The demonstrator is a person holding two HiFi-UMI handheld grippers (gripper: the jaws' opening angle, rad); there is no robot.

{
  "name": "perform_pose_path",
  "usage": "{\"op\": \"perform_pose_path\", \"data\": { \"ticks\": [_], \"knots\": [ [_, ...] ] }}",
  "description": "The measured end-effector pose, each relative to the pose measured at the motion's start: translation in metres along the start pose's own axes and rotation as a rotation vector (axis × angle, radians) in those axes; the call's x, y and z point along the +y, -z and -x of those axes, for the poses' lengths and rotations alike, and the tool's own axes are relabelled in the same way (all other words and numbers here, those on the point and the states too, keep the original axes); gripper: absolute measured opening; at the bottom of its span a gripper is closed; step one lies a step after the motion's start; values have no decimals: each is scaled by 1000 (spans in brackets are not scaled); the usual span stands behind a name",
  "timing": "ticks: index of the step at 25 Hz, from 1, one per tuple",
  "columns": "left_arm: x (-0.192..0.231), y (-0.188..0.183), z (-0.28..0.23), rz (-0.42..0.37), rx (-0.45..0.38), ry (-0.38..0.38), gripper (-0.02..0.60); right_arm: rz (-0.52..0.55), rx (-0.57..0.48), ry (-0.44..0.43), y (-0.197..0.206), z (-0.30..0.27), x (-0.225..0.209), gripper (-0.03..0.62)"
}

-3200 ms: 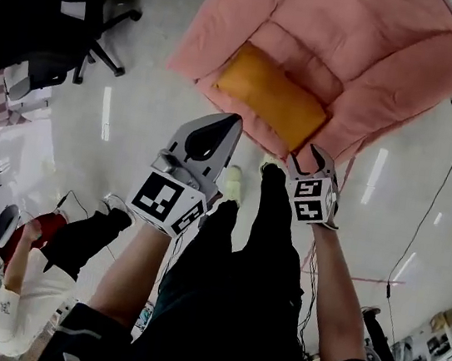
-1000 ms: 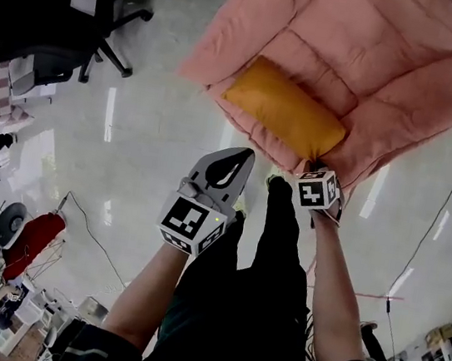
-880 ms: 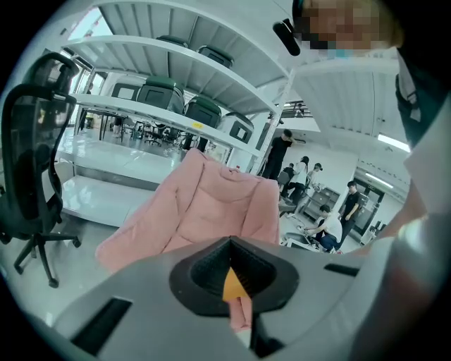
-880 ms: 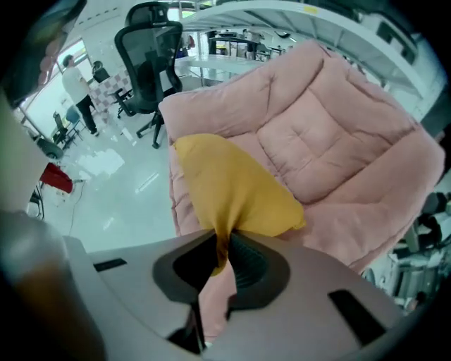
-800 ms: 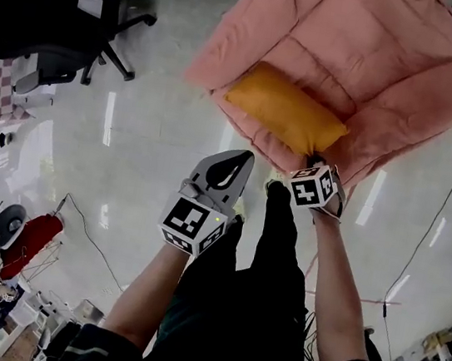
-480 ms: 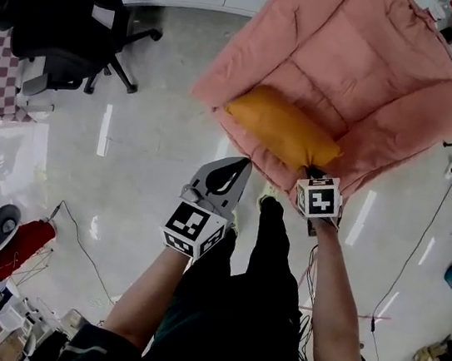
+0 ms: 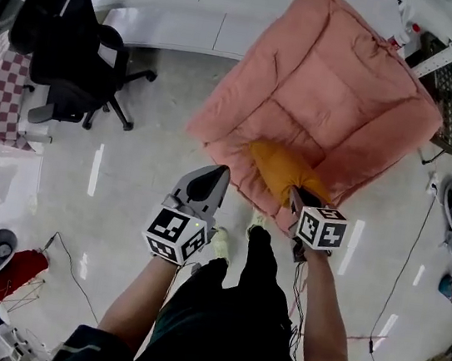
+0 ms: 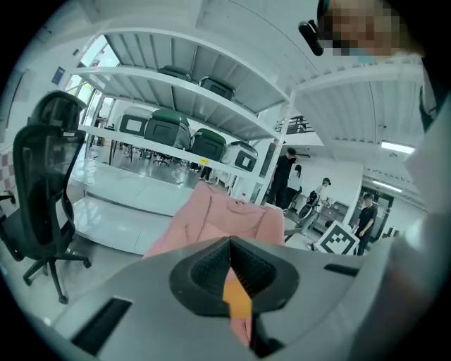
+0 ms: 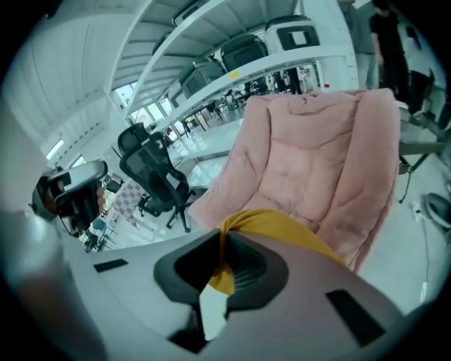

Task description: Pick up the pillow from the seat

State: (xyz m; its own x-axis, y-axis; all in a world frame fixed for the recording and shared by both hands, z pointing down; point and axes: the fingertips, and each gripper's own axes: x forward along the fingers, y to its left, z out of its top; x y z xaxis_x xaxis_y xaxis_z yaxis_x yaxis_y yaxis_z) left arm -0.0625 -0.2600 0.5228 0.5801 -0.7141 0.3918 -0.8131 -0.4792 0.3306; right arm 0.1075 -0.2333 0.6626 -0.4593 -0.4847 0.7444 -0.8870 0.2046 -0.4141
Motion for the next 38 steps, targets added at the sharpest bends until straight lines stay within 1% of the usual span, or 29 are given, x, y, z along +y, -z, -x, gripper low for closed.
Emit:
{"op": "perform_pose_path", "data": {
  "ticks": [5, 9, 14, 18, 24, 28, 32, 38],
  "knots": [
    [-14, -37, 15, -4, -31, 13, 5, -44, -168, -29, -45, 56, 17, 23],
    [-23, -69, 24, -12, -57, 14, 3, -85, -318, -82, -88, 103, 35, 23],
    [-35, -114, 39, -10, -97, 8, 3, -85, -465, -144, -140, 158, 64, 23],
    [-45, -152, 53, -14, -151, 7, 5, -62, -561, -177, -178, 198, 83, 23],
    [-58, -207, 72, -55, -220, 13, 3, 16, -680, -169, -221, 255, 103, 23],
    [-68, -238, 89, -93, -258, 4, 5, 67, -738, -154, -240, 288, 114, 23],
    [-76, -261, 103, -122, -294, -6, 5, 108, -783, -138, -258, 316, 122, 23],
    [-86, -285, 119, -130, -334, 1, 5, 161, -836, -125, -275, 352, 133, 24]
  ]
}}
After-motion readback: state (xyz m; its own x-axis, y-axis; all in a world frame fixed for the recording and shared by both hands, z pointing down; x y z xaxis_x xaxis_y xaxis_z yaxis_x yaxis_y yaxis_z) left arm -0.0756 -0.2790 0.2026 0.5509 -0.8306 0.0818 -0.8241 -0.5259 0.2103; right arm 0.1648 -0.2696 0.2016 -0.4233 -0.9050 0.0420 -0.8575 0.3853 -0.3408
